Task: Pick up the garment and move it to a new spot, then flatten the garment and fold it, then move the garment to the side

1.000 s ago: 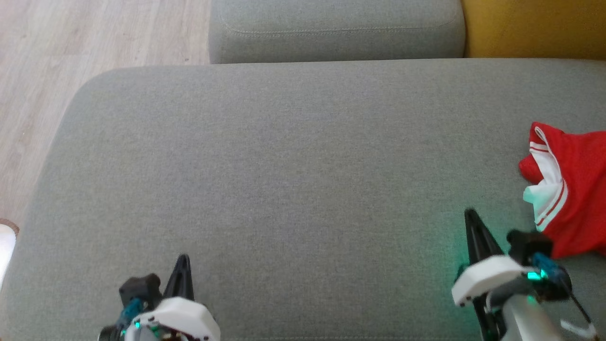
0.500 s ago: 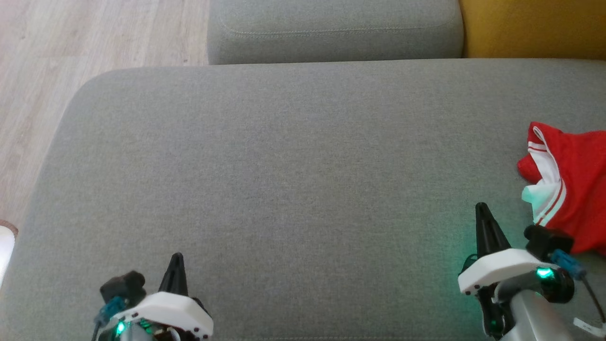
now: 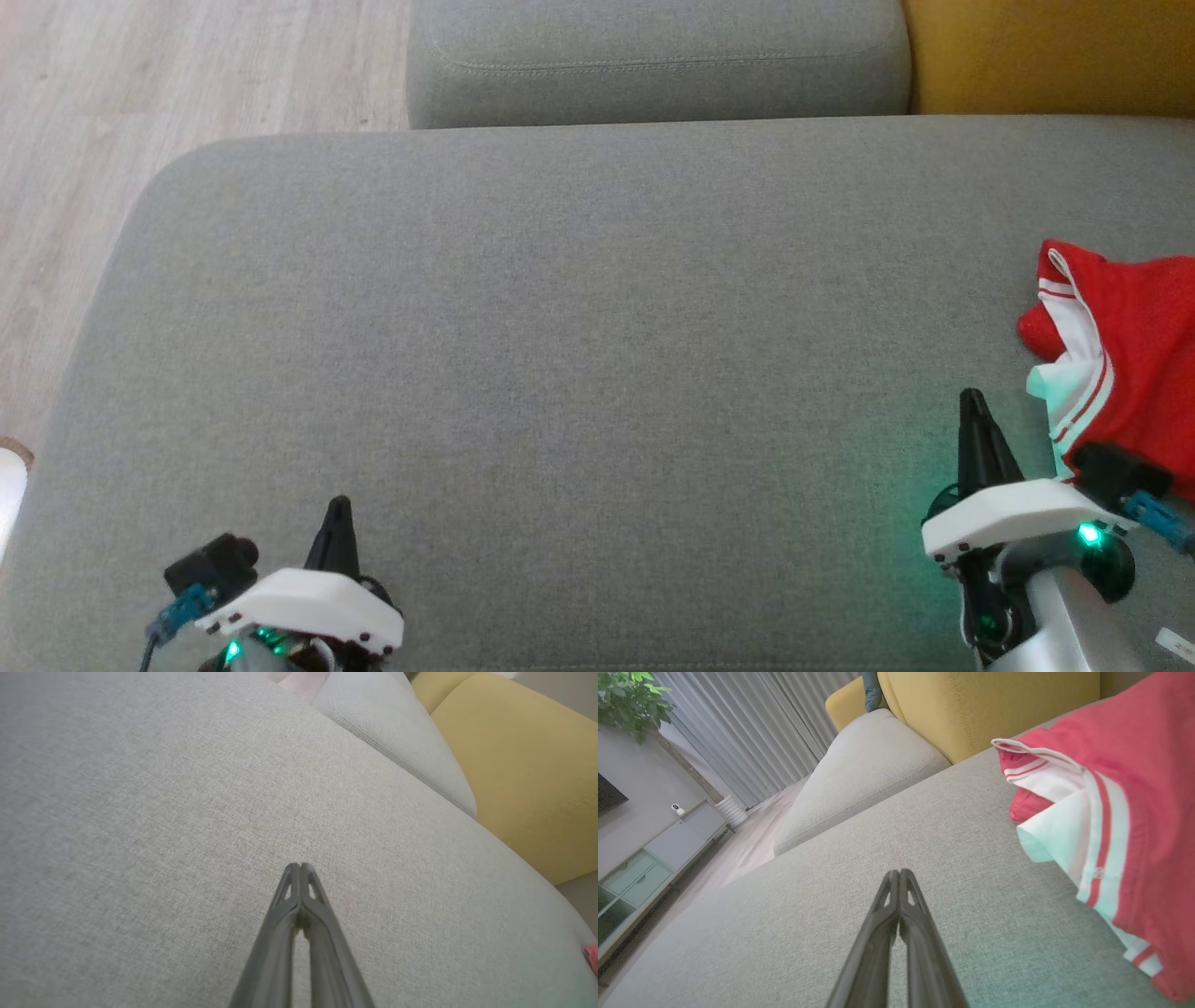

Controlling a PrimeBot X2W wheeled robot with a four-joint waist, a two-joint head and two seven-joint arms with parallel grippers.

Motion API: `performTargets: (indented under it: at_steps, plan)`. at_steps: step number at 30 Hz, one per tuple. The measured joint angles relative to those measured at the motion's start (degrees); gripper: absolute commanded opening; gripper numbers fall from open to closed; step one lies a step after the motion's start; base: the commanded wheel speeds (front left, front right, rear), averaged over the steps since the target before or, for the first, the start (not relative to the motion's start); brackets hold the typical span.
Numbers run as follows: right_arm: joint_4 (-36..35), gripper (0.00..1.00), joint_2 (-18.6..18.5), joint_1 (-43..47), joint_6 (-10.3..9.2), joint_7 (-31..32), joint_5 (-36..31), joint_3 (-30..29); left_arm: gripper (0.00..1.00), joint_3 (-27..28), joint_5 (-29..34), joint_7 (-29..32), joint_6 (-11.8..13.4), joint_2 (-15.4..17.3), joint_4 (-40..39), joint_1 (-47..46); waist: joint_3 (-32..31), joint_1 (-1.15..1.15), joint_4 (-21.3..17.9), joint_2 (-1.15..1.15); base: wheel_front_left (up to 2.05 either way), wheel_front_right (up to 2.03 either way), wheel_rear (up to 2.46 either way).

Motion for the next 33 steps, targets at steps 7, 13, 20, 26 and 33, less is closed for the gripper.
performTargets:
  at_steps: [7, 13, 20, 26, 33]
  plan:
    - [-1.2, 0.0, 0.0, 0.9, 0.0, 1.3, 4.9, -0.3, 0.0, 0.5, -4.2, 1.3, -0.6, 0.0, -0.5, 0.0, 0.0, 0.0, -0.1, 0.0, 0.0, 0.0, 0.0]
    - [-2.5, 0.0, 0.0, 0.9, 0.0, 2.4, 9.8, -0.6, 0.0, 1.9, -8.4, 2.4, -1.6, 0.0, -1.2, -0.1, -0.1, 0.0, -0.2, 0.0, 0.0, 0.0, 0.0]
    - [-3.7, 0.0, 0.0, 1.0, 0.0, 3.4, 14.6, -1.2, 0.0, 2.4, -12.6, 3.5, -2.5, 0.0, -1.7, -0.3, -0.1, 0.0, -0.3, 0.0, 0.0, 0.0, 0.0]
    - [-4.6, 0.0, 0.0, 1.2, 0.0, 4.4, 18.0, -1.6, 0.0, 3.6, -15.5, 4.3, -3.0, 0.0, -2.1, -0.5, -0.2, 0.0, -0.4, 0.0, 0.0, 0.0, 0.0]
    - [-5.7, 0.0, 0.0, 2.2, 0.0, 5.4, 22.9, -1.9, 0.0, 4.1, -19.8, 5.3, -3.6, 0.0, -2.6, -1.1, -0.2, 0.0, -0.5, 0.0, 0.0, 0.0, 0.0]
